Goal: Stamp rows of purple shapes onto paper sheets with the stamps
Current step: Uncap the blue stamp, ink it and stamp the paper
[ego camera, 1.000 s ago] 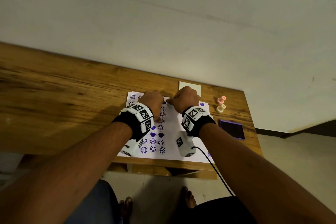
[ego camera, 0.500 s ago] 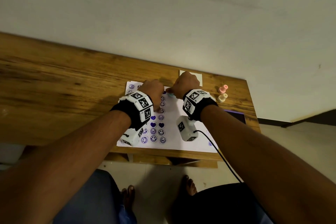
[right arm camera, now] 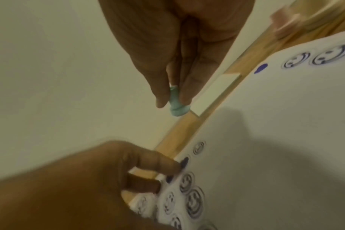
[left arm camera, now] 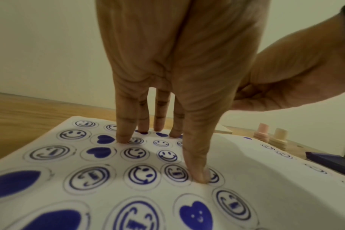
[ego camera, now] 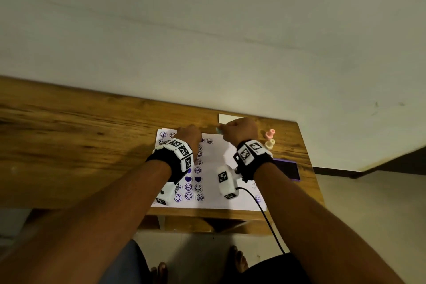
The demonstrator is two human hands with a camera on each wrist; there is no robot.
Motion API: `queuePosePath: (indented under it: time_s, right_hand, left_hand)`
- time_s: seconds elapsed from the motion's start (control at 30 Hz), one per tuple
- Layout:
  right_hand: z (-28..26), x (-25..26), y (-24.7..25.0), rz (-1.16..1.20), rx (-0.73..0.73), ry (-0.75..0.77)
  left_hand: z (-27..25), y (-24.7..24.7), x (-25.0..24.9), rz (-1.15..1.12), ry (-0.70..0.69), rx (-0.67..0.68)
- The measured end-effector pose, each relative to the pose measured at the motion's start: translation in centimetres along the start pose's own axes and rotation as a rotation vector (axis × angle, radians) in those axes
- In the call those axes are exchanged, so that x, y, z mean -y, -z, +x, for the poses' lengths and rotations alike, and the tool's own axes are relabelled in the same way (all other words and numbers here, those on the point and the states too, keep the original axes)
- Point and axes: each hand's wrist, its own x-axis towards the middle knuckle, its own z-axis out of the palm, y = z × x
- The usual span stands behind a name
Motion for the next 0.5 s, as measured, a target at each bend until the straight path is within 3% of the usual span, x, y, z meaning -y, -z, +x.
queuePosePath:
  time_s: [0.2,0.5]
  right_hand:
    - [0.0,-2.1,5.1,0.216,-0.087,0.02]
    - [-2.2,-5.2,6.4,0.217,-0.118,0.04]
  left_hand:
    - [1.0,-0.5,0.0,0.021,0.005,0.01]
    - [1.0,-0.6,0.1,0.107,-0.031,0.007]
